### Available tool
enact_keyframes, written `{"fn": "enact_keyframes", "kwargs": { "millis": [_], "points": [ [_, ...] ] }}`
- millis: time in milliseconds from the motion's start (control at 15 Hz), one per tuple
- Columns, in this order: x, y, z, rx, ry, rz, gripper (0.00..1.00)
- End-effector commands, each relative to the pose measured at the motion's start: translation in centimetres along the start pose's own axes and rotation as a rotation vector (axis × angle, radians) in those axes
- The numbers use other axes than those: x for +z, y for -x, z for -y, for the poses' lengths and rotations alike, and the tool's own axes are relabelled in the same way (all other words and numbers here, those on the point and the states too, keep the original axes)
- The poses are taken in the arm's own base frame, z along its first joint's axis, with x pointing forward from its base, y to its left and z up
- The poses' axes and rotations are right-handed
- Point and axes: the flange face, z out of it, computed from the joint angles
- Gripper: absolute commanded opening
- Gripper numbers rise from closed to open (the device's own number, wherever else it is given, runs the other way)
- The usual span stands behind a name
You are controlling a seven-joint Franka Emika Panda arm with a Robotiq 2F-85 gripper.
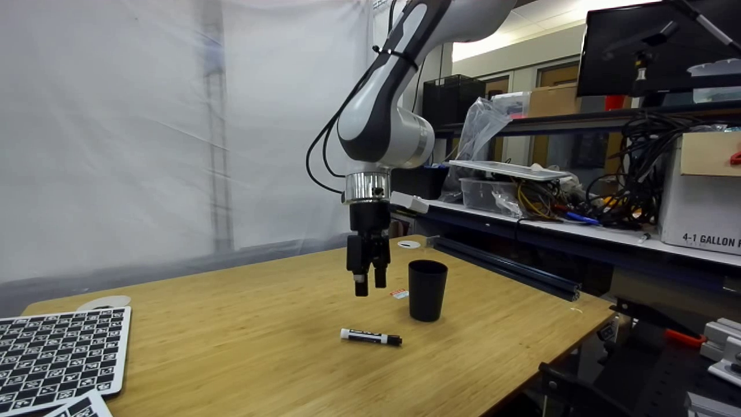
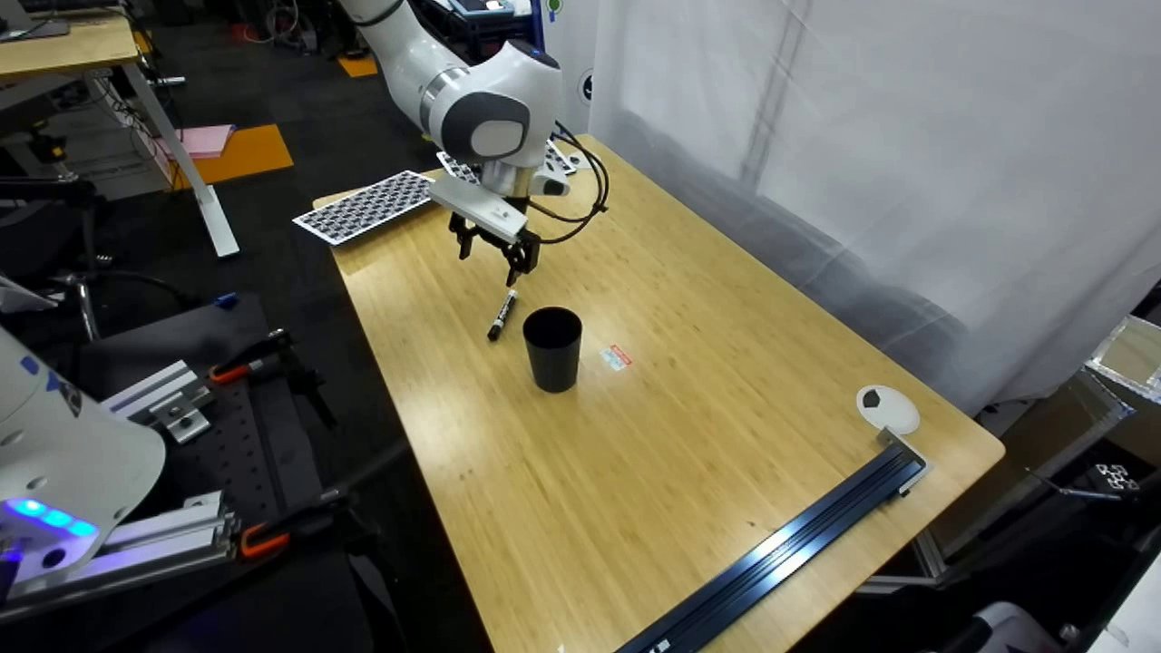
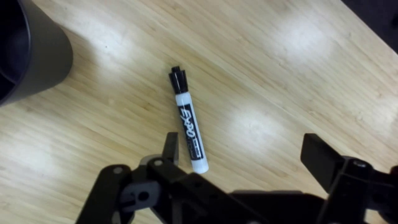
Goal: Put the marker inside the black cup
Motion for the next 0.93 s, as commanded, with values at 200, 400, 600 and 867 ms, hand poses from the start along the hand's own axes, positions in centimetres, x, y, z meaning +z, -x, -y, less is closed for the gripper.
{"fn": "enact_keyframes", "kwargs": {
  "millis": [200, 400, 600, 867],
  "points": [
    [2.0, 1.5, 0.2, -0.022, -0.012, 0.068, 1.00],
    [2.2, 1.2, 0.6, -0.020, 0.028, 0.053, 1.00],
    [2.9, 0.7, 0.8, -0.032, 0.066, 0.053, 1.00],
    [4.7, 0.0, 0.8, -0.046, 0.080, 0.050, 1.00]
  ]
}}
